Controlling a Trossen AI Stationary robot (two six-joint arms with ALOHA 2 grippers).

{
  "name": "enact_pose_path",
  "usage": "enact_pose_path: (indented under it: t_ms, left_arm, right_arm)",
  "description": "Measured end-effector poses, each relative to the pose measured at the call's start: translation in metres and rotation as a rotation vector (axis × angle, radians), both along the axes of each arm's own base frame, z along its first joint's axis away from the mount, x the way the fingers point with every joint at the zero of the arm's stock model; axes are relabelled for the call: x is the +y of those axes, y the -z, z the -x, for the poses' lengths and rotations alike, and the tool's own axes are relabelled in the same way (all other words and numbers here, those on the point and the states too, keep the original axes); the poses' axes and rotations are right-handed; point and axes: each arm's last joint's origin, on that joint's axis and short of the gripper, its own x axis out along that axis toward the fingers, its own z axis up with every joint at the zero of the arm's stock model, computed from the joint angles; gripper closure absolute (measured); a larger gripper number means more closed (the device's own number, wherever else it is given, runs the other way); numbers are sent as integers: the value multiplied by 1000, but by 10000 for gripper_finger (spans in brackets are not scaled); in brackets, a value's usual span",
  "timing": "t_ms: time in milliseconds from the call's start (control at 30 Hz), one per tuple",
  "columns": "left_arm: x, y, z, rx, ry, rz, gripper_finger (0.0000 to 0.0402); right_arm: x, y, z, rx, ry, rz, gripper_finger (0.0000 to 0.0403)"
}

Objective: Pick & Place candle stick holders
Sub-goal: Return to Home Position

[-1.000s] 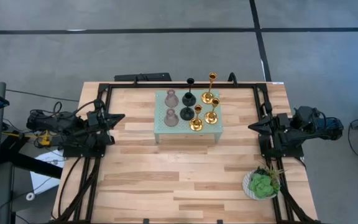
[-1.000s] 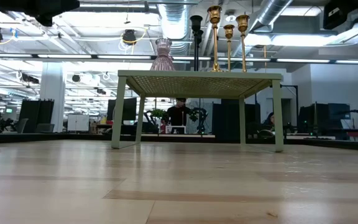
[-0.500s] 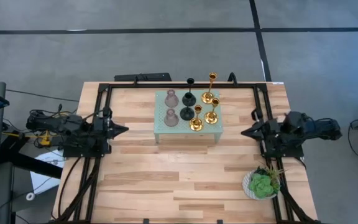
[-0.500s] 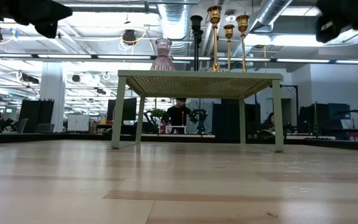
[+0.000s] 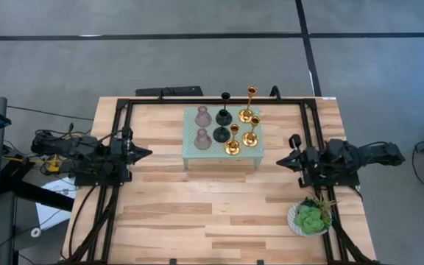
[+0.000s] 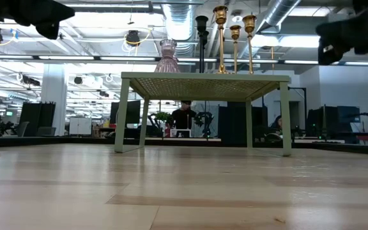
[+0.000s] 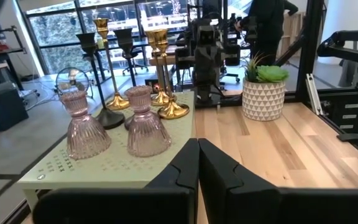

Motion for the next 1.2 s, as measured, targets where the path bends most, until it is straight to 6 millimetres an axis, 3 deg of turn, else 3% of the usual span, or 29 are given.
enact_pose_path:
  t_ms: [267, 667, 967, 1200]
  left_arm:
    - [0, 0, 0, 0, -3, -2, 397]
    - [0, 5, 0, 47, 7, -19, 397]
    - [-6, 33, -12, 139, 89, 2, 395]
    - [-18, 59, -25, 99, 343, 48, 396]
  right_arm:
    - [1, 29, -5, 86, -18, -13, 403]
    - [3, 30, -6, 71, -55, 38, 403]
    - [2, 30, -6, 73, -48, 39, 403]
    - [1, 30, -6, 75, 12, -15, 403]
